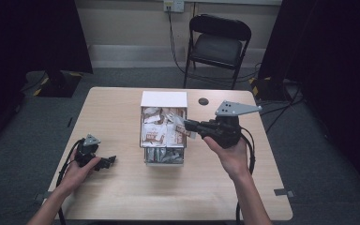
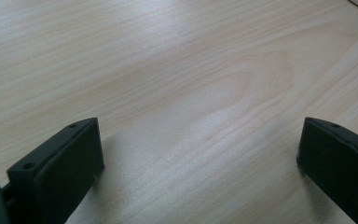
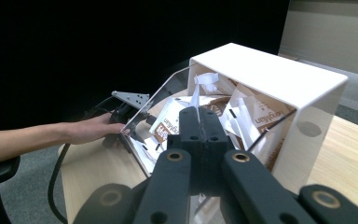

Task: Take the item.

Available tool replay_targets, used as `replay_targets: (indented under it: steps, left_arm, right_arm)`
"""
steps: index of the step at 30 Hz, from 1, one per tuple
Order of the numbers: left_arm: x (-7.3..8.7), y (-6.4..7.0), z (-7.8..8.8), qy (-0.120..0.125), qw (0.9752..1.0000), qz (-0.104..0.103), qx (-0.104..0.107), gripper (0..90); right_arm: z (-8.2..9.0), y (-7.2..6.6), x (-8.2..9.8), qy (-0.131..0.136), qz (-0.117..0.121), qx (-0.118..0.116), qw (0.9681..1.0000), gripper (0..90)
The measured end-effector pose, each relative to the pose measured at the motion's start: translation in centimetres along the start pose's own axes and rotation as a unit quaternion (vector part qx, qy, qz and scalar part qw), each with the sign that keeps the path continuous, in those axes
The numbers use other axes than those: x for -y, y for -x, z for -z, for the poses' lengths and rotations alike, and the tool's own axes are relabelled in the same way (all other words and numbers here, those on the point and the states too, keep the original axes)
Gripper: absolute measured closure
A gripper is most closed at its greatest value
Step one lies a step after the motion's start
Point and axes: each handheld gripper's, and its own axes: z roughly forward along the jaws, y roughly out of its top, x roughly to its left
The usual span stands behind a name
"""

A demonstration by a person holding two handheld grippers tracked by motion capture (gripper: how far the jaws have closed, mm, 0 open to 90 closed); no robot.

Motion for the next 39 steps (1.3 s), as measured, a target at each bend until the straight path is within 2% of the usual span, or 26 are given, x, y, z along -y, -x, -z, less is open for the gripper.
replay_targets:
  steps: [19,23,33,39]
  left_arm:
    - [0.0,0.0,0.0,-0.001,1.0000,-0.001,0.000,0.0]
    - [0.0,0.0,0.0,0.000,1.0000,0.000,0.000,0.0]
    - [0.0,0.0,0.0,-0.001,1.0000,-0.002,0.000,0.0]
    - [0.0,0.0,0.0,0.001,1.0000,0.000,0.000,0.0]
  right_arm:
    - [2.7,0.8,0.4,-0.001,-0.002,0.036,0.9994,90.0]
    - [3.0,1.1,1.0,-0.006,-0.001,0.048,0.9988,90.0]
    - [3.7,2.3,2.4,-0.016,-0.021,0.069,0.9973,90.0]
    - [3.2,2.7,3.6,-0.036,-0.027,0.078,0.9959,90.0]
